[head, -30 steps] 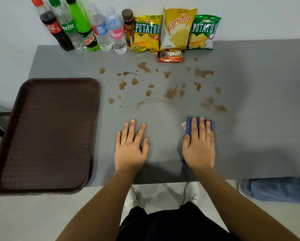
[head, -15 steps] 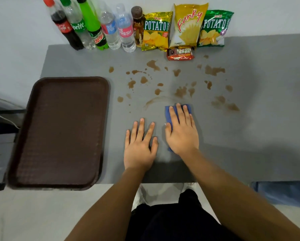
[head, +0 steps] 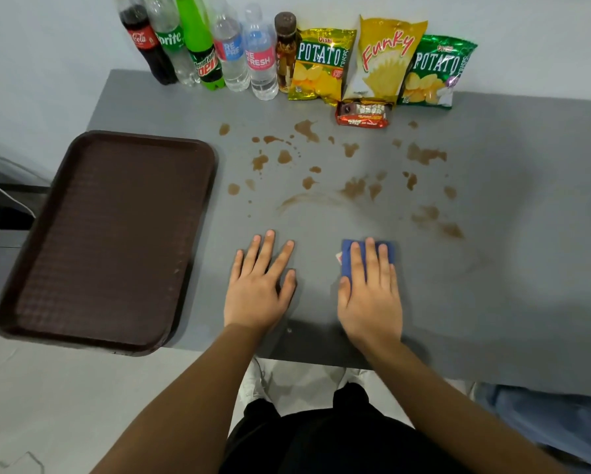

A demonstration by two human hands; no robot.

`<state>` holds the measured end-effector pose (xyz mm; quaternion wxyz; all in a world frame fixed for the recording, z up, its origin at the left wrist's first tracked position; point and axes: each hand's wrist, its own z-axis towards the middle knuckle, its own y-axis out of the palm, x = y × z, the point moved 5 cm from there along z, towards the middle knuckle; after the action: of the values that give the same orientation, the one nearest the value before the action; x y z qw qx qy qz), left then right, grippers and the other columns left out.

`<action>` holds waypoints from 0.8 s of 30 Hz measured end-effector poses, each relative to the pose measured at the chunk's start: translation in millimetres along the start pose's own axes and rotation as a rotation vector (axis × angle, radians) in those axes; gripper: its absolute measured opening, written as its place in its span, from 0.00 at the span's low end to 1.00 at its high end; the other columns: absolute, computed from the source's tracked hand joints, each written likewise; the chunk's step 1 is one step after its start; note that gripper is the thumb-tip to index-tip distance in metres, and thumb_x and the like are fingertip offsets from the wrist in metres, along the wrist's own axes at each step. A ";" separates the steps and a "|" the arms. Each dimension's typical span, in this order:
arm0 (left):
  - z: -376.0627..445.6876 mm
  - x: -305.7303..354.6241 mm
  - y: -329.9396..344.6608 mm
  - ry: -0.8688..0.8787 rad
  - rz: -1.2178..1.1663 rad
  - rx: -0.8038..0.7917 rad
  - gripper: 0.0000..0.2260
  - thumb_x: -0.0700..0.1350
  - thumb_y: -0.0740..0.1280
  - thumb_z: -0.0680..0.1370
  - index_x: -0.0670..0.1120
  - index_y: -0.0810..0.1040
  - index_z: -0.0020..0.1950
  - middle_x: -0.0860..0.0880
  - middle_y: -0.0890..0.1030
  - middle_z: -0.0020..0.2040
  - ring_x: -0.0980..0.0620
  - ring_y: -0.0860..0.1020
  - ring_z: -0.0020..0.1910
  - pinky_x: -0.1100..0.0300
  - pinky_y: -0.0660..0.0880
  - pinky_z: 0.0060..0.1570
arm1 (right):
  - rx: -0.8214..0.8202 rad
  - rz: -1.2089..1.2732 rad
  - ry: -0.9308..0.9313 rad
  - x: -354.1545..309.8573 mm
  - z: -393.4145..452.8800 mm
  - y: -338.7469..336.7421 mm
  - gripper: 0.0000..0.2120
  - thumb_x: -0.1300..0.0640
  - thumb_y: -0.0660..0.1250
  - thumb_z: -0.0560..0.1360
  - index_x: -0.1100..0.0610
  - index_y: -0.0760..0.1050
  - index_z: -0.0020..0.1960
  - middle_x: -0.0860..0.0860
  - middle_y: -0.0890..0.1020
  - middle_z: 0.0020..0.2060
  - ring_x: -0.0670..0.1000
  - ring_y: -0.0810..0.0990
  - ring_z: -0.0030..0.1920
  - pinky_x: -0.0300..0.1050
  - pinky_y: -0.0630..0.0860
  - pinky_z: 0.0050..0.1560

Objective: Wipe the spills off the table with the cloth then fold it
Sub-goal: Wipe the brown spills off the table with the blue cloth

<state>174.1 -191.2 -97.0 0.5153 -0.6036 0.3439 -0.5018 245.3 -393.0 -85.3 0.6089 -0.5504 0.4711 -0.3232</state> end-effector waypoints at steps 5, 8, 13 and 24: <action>0.3 0.5 -0.9 -0.008 0.000 -0.021 0.25 0.60 0.51 0.86 0.60 0.55 0.84 0.51 0.52 0.85 0.50 0.47 0.85 0.44 0.49 0.82 | -0.031 0.023 -0.055 -48.3 -1.8 12.5 0.30 0.48 0.50 0.84 0.55 0.51 0.84 0.56 0.53 0.84 0.58 0.48 0.84 0.55 0.48 0.83; -0.2 1.2 -2.0 -0.001 0.001 -0.032 0.25 0.60 0.50 0.86 0.59 0.55 0.84 0.51 0.52 0.85 0.49 0.47 0.85 0.45 0.48 0.82 | -0.080 0.023 -0.064 -59.6 10.5 11.9 0.30 0.47 0.50 0.85 0.55 0.47 0.84 0.56 0.50 0.84 0.56 0.44 0.84 0.54 0.45 0.83; 1.1 5.4 -9.6 -0.008 -0.047 -0.087 0.25 0.58 0.53 0.86 0.58 0.57 0.84 0.50 0.52 0.85 0.48 0.47 0.84 0.46 0.44 0.82 | -0.170 0.060 -0.192 -44.6 14.1 -3.3 0.29 0.43 0.48 0.86 0.53 0.50 0.84 0.53 0.50 0.84 0.54 0.45 0.84 0.50 0.47 0.83; 21.8 133.1 -4.8 0.114 -0.255 -0.109 0.25 0.43 0.57 0.85 0.37 0.59 0.82 0.40 0.57 0.83 0.42 0.54 0.83 0.50 0.41 0.81 | -0.114 0.065 -0.173 39.1 36.5 -46.0 0.26 0.50 0.51 0.87 0.57 0.57 0.83 0.52 0.58 0.83 0.50 0.52 0.83 0.41 0.44 0.80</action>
<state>229.1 -308.2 -58.2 0.3936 -0.6398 0.3200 -0.5774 298.6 -423.8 -50.7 0.6252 -0.5943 0.4520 -0.2274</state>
